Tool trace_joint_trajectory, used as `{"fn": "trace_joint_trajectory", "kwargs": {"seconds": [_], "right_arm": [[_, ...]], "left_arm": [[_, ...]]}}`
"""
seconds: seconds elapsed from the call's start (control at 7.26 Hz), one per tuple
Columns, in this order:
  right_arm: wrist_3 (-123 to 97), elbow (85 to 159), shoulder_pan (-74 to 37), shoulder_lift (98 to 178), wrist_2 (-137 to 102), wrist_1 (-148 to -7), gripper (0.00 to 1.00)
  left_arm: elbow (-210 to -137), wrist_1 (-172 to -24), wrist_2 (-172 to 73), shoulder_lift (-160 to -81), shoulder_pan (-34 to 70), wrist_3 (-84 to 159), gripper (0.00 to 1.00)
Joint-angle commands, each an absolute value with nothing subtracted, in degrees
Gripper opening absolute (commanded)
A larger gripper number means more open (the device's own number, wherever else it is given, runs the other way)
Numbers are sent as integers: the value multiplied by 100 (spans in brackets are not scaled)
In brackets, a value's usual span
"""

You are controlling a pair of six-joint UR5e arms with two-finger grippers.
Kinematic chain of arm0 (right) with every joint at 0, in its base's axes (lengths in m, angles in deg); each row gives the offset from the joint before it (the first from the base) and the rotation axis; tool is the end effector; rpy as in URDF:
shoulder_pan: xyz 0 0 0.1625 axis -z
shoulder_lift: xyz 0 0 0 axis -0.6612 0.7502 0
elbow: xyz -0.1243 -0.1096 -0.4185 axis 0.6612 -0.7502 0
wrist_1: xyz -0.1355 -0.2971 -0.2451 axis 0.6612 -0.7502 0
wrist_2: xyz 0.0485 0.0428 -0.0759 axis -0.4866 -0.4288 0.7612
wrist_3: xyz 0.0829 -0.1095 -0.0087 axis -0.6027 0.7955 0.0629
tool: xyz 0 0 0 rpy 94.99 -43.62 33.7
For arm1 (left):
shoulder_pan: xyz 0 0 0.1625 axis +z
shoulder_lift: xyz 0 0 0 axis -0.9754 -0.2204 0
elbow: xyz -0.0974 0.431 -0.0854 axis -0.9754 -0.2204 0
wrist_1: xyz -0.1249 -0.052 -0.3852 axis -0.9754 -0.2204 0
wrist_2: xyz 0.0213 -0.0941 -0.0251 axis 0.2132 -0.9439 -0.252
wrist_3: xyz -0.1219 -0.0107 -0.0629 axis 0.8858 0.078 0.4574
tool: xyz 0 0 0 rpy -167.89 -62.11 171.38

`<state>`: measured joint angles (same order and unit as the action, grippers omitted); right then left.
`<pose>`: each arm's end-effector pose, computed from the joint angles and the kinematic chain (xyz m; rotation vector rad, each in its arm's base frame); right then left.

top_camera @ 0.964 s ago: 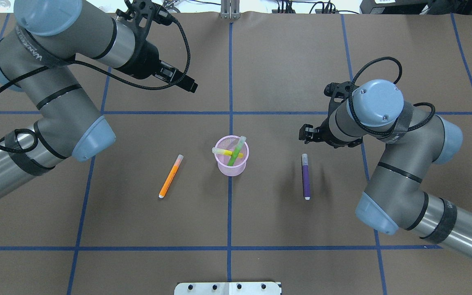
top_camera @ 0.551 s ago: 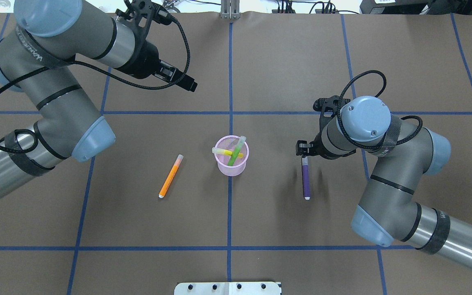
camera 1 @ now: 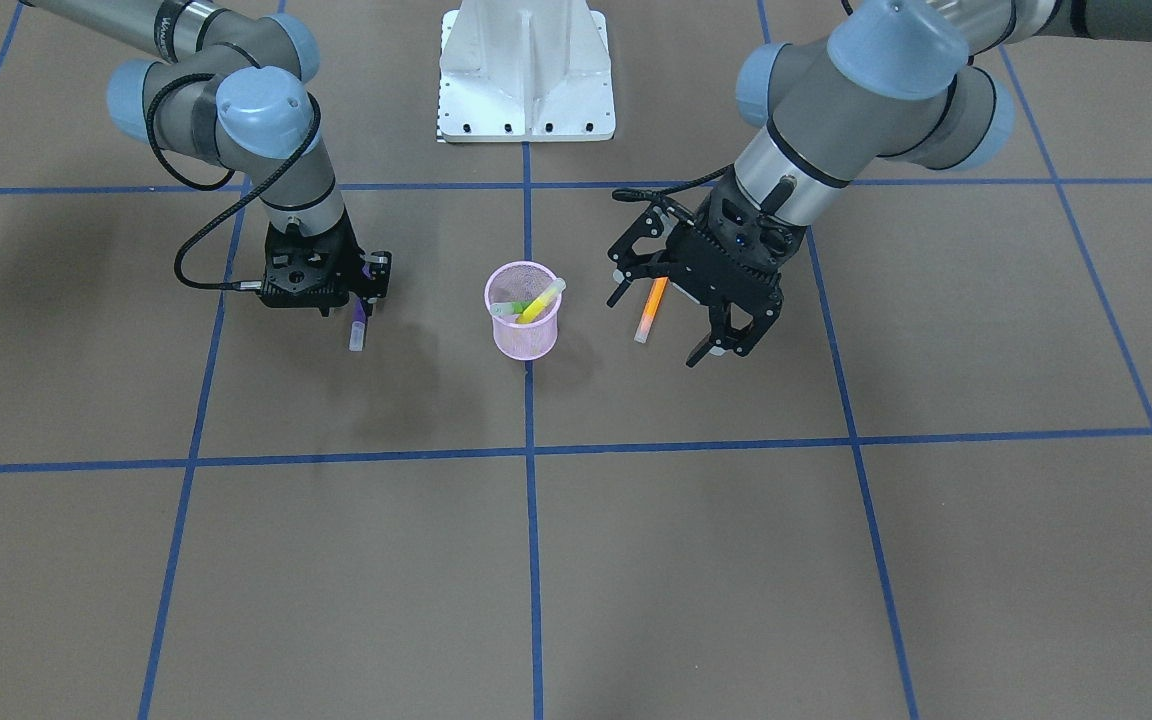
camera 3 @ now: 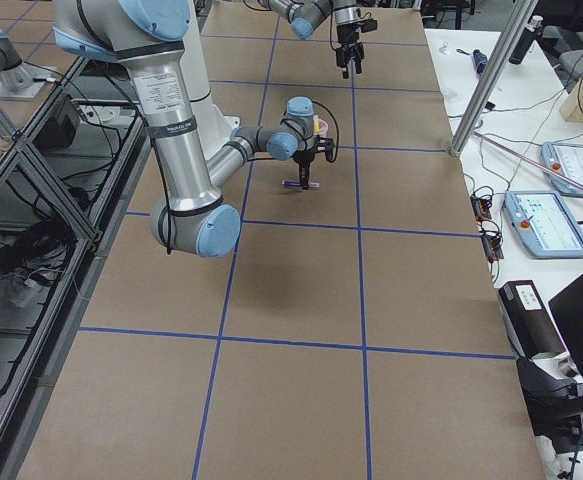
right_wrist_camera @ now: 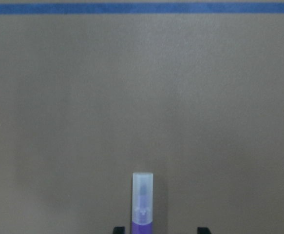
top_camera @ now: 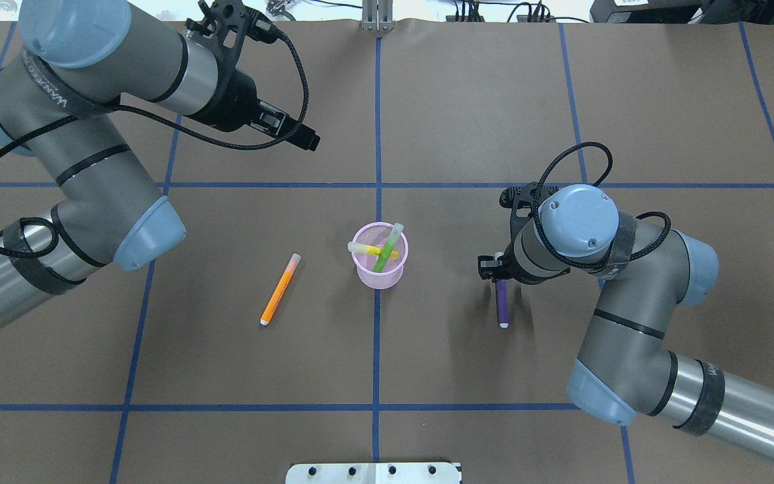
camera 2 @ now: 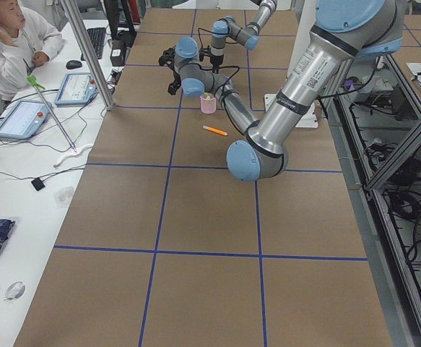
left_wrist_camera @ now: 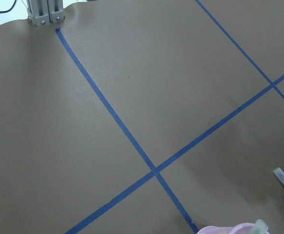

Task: Collect pens into pen holder
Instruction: 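Lower the right gripper onto the purple marker and grasp it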

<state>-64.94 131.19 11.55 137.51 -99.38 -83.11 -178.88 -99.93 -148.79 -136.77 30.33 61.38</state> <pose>-0.5119 -0.4063 0.4071 0.0841 -0.7492 0.0432 0.4280 -0.5506 0.2146 0.6012 1.1351 0.3936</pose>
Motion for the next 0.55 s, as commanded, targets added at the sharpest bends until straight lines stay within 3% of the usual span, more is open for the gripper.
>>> {"fn": "trace_joint_trajectory", "kwargs": {"seconds": [0.0,0.41], "right_arm": [[-6495,13084,1230,13756,-9946,-8310,51],[-6469,13057,1239,13748,-9955,-8310,43]], "left_arm": [[-17944,-10000,-14870,-13610,3034,6138,100],[-18031,-10000,-14870,-13531,3042,6138,100]]}}
